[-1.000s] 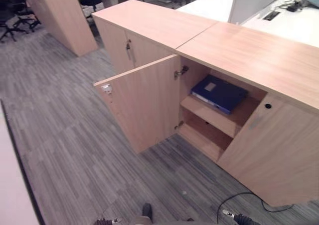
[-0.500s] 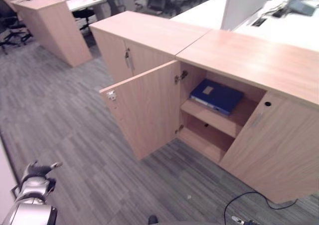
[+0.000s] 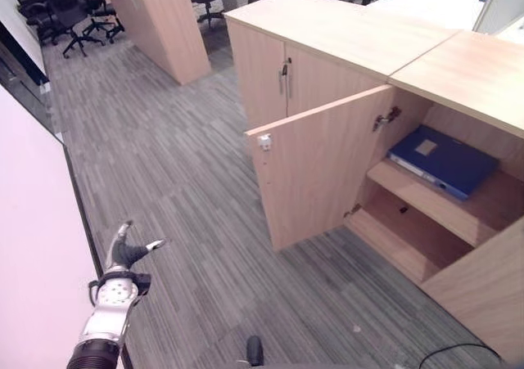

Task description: Put the empty folder in the office cabinet

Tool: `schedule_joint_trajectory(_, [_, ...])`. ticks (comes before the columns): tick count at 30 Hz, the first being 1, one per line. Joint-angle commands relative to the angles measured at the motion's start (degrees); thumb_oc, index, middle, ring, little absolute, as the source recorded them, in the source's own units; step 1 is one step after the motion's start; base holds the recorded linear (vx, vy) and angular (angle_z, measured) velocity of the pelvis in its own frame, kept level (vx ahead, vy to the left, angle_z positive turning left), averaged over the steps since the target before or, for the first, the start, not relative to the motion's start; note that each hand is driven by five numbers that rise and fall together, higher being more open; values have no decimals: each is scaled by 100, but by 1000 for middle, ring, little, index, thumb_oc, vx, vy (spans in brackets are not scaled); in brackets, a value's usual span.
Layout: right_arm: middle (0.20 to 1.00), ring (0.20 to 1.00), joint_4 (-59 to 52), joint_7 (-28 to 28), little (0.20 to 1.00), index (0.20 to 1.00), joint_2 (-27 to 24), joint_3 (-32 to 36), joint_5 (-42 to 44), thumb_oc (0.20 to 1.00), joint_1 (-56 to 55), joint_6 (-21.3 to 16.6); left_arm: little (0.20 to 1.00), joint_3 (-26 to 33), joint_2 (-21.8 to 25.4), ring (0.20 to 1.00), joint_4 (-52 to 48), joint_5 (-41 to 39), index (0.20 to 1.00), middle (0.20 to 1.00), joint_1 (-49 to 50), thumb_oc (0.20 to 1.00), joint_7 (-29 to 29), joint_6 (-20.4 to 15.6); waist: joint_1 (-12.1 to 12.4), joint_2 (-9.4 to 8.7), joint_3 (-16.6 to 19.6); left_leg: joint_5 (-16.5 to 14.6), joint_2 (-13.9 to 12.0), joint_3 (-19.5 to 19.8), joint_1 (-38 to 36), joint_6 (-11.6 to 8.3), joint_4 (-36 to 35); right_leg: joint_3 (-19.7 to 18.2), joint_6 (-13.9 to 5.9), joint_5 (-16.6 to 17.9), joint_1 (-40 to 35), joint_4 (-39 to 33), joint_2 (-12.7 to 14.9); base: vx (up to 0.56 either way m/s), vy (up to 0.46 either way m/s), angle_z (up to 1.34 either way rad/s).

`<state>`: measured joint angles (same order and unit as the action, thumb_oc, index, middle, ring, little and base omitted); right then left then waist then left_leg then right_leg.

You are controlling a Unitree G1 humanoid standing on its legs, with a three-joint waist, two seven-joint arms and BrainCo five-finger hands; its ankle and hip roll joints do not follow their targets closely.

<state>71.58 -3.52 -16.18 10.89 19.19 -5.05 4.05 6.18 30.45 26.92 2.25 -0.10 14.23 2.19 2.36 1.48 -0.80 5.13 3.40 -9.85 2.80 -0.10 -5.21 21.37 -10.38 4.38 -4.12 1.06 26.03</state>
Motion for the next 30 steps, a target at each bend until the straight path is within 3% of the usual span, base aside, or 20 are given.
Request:
schedule_joint_trajectory(1, [1000, 1000, 111, 14, 1000, 1000, -38, -271, 308, 1000, 203, -78, 1000, 181, 421, 1000, 92, 220, 1000, 1000, -212, 1000, 109, -112, 1, -14, 98, -635, 33, 446, 76, -64, 21, -448, -262, 483, 296, 156, 211, 12, 194, -14])
schedule_joint_trajectory(4, [1000, 1000, 124, 34, 1000, 1000, 42, -395, 489, 1000, 170, -155, 1000, -92, 512, 1000, 156, 130, 1000, 1000, -562, 1000, 86, -165, -192, 69, -10, -609, 0, 507, 7, -9, 21, -919, -34, -183, 530, 178, -580, 18, 108, 16])
schedule_joint_trajectory(8, [1000, 1000, 242, 33, 1000, 1000, 71, -556, 779, 1000, 202, -255, 1000, -536, 535, 1000, 465, 3, 1000, 1000, -1100, 1000, 63, -224, -483, 64, -205, -583, 85, 707, -174, 43, 21, -1831, 89, -497, 958, 66, -1814, 43, 43, 31])
schedule_joint_trajectory(9, [1000, 1000, 277, 20, 1000, 1000, 42, -512, 883, 1000, 184, -299, 1000, -693, 558, 1000, 593, -1, 1000, 1000, -1340, 1000, 28, -238, -547, 33, -235, -560, 172, 851, -179, 52, 21, -2132, 52, -476, 878, -87, -1862, 46, 35, 13])
schedule_joint_trajectory(11, [1000, 1000, 332, 9, 1000, 1000, 10, -524, 951, 1000, 164, -273, 1000, -806, 532, 1000, 650, -60, 1000, 1000, -1455, 1000, -36, -240, -556, -13, -240, -590, 202, 887, -232, 64, 21, -2231, 98, -358, 846, -55, -1991, 67, -39, 65])
schedule_joint_trajectory(18, [1000, 1000, 352, 127, 1000, 1000, -5, -564, 993, 1000, 9, -324, 1000, -1230, 653, 1000, 753, -183, 1000, 1000, -1571, 1000, -524, -368, -651, -27, 83, -671, 37, 815, -381, -7, 21, -2073, 133, -336, 404, -606, -2114, 106, -63, 8])
schedule_joint_trajectory(22, [1000, 1000, 339, 142, 1000, 1000, -7, -646, 918, 1000, -31, -351, 1000, -1580, 403, 1000, 918, -542, 1000, 1000, -1857, 1000, -783, -493, -733, -56, 152, -718, -19, 777, -432, -21, 21, -2053, 124, -386, 360, -606, -2131, 53, -38, -4])
schedule_joint_trajectory(26, [1000, 1000, 332, 123, 1000, 1000, -18, -731, 865, 1000, -97, -366, 1000, -1939, 79, 1000, 1404, -672, 1000, 1000, -2311, 1000, -710, -522, -841, -74, 178, -757, -52, 722, -475, -26, 21, -2101, 121, -404, 343, -606, -2139, 36, -19, -6])
schedule_joint_trajectory(30, [1000, 1000, 348, 53, 1000, 1000, -97, -788, 733, 1000, 73, -370, 1000, -2093, 42, 1000, 1548, -660, 1000, 1000, -2551, 1000, -598, -489, -890, -72, 38, -751, -115, 563, -422, -11, 21, -2006, 87, -280, 578, -466, -2144, -59, -53, -19])
